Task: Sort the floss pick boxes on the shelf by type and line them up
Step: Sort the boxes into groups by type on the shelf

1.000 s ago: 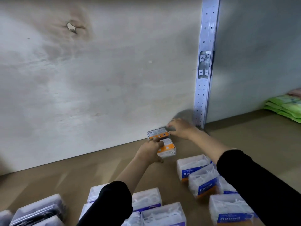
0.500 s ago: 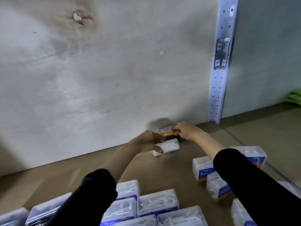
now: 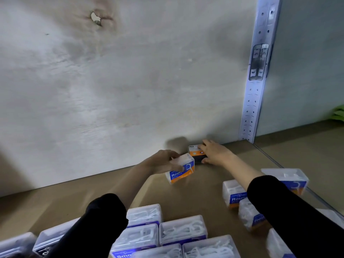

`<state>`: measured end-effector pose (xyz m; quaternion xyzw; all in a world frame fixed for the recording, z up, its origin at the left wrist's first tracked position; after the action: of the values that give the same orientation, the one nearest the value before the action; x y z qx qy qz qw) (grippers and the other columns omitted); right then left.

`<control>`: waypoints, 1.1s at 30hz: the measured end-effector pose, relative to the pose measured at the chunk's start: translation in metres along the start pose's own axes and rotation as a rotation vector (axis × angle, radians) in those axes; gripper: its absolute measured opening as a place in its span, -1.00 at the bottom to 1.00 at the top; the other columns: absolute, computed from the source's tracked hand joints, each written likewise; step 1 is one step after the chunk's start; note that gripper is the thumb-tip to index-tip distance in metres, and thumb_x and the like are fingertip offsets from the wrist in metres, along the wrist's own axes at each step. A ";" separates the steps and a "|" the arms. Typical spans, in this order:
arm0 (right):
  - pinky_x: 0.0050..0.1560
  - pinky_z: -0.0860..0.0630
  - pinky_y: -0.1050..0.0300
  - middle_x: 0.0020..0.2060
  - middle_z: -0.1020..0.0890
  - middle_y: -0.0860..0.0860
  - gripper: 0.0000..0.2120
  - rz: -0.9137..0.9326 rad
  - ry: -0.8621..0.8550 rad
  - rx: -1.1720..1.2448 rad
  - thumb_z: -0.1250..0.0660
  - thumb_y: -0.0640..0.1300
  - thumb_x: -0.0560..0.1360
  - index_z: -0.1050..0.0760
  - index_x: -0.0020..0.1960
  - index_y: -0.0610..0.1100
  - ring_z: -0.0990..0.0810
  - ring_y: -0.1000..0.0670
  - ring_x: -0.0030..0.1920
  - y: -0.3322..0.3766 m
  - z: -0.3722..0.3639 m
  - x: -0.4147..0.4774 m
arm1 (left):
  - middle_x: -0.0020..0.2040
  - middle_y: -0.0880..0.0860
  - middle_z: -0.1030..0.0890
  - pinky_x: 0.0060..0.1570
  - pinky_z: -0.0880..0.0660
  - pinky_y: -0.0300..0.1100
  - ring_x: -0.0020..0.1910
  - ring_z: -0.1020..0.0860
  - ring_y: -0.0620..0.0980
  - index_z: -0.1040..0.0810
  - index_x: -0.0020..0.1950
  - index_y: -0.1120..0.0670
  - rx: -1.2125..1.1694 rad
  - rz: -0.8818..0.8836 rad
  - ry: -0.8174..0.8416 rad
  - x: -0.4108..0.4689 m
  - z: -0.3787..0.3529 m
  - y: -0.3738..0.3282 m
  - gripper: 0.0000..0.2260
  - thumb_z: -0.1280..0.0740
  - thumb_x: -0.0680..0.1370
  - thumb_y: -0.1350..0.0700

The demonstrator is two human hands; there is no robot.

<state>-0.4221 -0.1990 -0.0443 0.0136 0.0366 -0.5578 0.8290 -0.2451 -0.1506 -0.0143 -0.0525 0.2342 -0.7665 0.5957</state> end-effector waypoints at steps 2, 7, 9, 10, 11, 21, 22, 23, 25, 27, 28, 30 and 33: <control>0.29 -0.36 0.01 0.32 -0.32 -0.14 -0.46 -0.009 -0.022 0.015 -0.30 -0.06 0.50 -0.25 0.41 -0.20 -0.33 -0.13 0.33 0.001 0.002 0.000 | 0.33 0.08 -0.46 0.16 -0.44 -0.19 0.27 -0.47 0.04 -0.35 0.39 0.13 0.061 -0.015 -0.017 0.001 -0.001 0.000 -0.48 -0.40 0.47 0.05; 0.15 -0.41 0.07 0.22 -0.51 -0.14 -0.60 -0.009 0.052 0.096 -0.28 -0.05 0.50 -0.44 0.30 -0.17 -0.48 -0.13 0.21 -0.017 0.024 -0.004 | 0.31 0.10 -0.51 0.17 -0.45 -0.18 0.24 -0.51 0.04 -0.39 0.36 0.13 0.096 -0.002 -0.029 0.001 0.001 -0.001 -0.51 -0.40 0.47 0.11; -0.01 -0.43 0.13 0.17 -0.58 -0.16 -0.65 -0.023 0.132 0.201 -0.27 -0.05 0.52 -0.50 0.23 -0.21 -0.53 -0.08 0.07 -0.032 0.033 -0.007 | 0.32 0.11 -0.50 0.19 -0.45 -0.17 0.26 -0.51 0.05 -0.39 0.37 0.15 0.107 -0.005 -0.024 0.000 0.001 -0.004 -0.52 -0.39 0.47 0.13; -0.10 -0.41 0.19 0.15 -0.59 -0.16 -0.67 -0.032 0.175 0.251 -0.26 -0.06 0.53 -0.52 0.21 -0.21 -0.52 -0.04 0.00 -0.040 0.036 -0.011 | 0.32 0.11 -0.50 0.20 -0.44 -0.17 0.26 -0.51 0.05 -0.39 0.37 0.15 0.111 -0.003 -0.022 0.000 0.001 -0.005 -0.52 -0.39 0.48 0.13; -0.10 -0.39 0.22 0.15 -0.60 -0.15 -0.68 -0.046 0.211 0.290 -0.24 -0.07 0.54 -0.52 0.21 -0.21 -0.49 -0.01 -0.02 -0.046 0.037 -0.015 | 0.32 0.11 -0.51 0.20 -0.44 -0.17 0.26 -0.51 0.05 -0.39 0.37 0.15 0.120 -0.002 -0.021 0.000 0.002 -0.006 -0.53 -0.38 0.48 0.14; -0.04 -0.44 0.17 0.16 -0.59 -0.11 -0.54 -0.157 0.106 0.413 -0.41 -0.04 0.42 -0.47 0.25 -0.20 -0.55 -0.07 0.12 -0.047 0.032 -0.037 | 0.27 0.13 -0.54 0.19 -0.46 -0.12 0.23 -0.52 0.07 -0.44 0.32 0.14 0.204 0.031 -0.004 0.003 -0.002 -0.011 -0.60 -0.36 0.50 0.13; 0.05 -0.44 0.13 0.19 -0.57 -0.11 -0.53 -0.166 0.084 0.369 -0.42 -0.07 0.40 -0.45 0.26 -0.20 -0.54 -0.09 0.16 -0.045 0.031 -0.037 | 0.27 0.13 -0.54 0.19 -0.46 -0.12 0.22 -0.52 0.07 -0.44 0.32 0.14 0.205 0.036 -0.006 0.002 -0.002 -0.012 -0.60 -0.36 0.49 0.13; 0.09 -0.44 0.11 0.20 -0.56 -0.11 -0.53 -0.171 0.057 0.338 -0.43 -0.10 0.40 -0.45 0.27 -0.20 -0.53 -0.09 0.17 -0.043 0.032 -0.038 | 0.27 0.13 -0.54 0.19 -0.46 -0.13 0.22 -0.52 0.07 -0.43 0.32 0.15 0.203 0.039 -0.007 0.001 -0.002 -0.013 -0.60 -0.36 0.50 0.13; 0.08 -0.44 0.11 0.18 -0.57 -0.12 -0.54 -0.173 0.011 0.317 -0.43 -0.13 0.39 -0.46 0.26 -0.20 -0.53 -0.09 0.16 -0.040 0.034 -0.041 | 0.26 0.15 -0.54 0.18 -0.46 -0.13 0.22 -0.52 0.08 -0.44 0.31 0.16 0.200 0.042 -0.011 -0.001 0.000 -0.015 -0.61 -0.35 0.50 0.14; -0.01 -0.44 0.13 0.16 -0.58 -0.12 -0.57 -0.171 -0.024 0.340 -0.42 -0.13 0.40 -0.47 0.24 -0.19 -0.55 -0.07 0.10 -0.040 0.039 -0.045 | 0.25 0.16 -0.54 0.17 -0.45 -0.12 0.22 -0.52 0.09 -0.45 0.30 0.17 0.200 0.043 -0.027 -0.005 0.002 -0.017 -0.64 -0.33 0.51 0.16; -0.07 -0.44 0.16 0.14 -0.59 -0.12 -0.59 -0.163 -0.039 0.360 -0.41 -0.13 0.41 -0.48 0.23 -0.19 -0.55 -0.05 0.05 -0.039 0.042 -0.047 | 0.25 0.16 -0.54 0.17 -0.45 -0.12 0.22 -0.51 0.10 -0.45 0.29 0.17 0.196 0.045 -0.044 -0.008 0.005 -0.018 -0.65 -0.32 0.51 0.16; -0.09 -0.44 0.17 0.11 -0.59 -0.13 -0.63 -0.143 -0.066 0.396 -0.39 -0.14 0.42 -0.49 0.20 -0.20 -0.53 -0.02 -0.02 -0.038 0.051 -0.052 | 0.27 0.16 -0.52 0.19 -0.43 -0.13 0.24 -0.49 0.10 -0.44 0.31 0.17 0.164 0.047 -0.085 -0.015 0.011 -0.021 -0.63 -0.31 0.52 0.18; 0.11 -0.49 -0.01 0.10 -0.61 -0.17 -0.67 -0.115 -0.098 0.449 -0.40 -0.16 0.41 -0.52 0.15 -0.24 -0.57 -0.12 0.06 -0.033 0.071 -0.064 | 0.31 0.14 -0.50 0.19 -0.40 -0.17 0.28 -0.46 0.10 -0.41 0.35 0.16 0.124 0.028 -0.141 -0.032 0.027 -0.027 -0.60 -0.32 0.51 0.19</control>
<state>-0.4736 -0.1572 0.0315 0.1686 -0.1278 -0.5981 0.7730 -0.2507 -0.1238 0.0275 -0.0662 0.1447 -0.7656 0.6234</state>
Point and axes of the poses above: each hand's wrist, its own x-axis towards the middle knuckle, its own z-axis out of the back of the hand, y = z × x, the point moved 2 cm from there along x, towards the middle knuckle
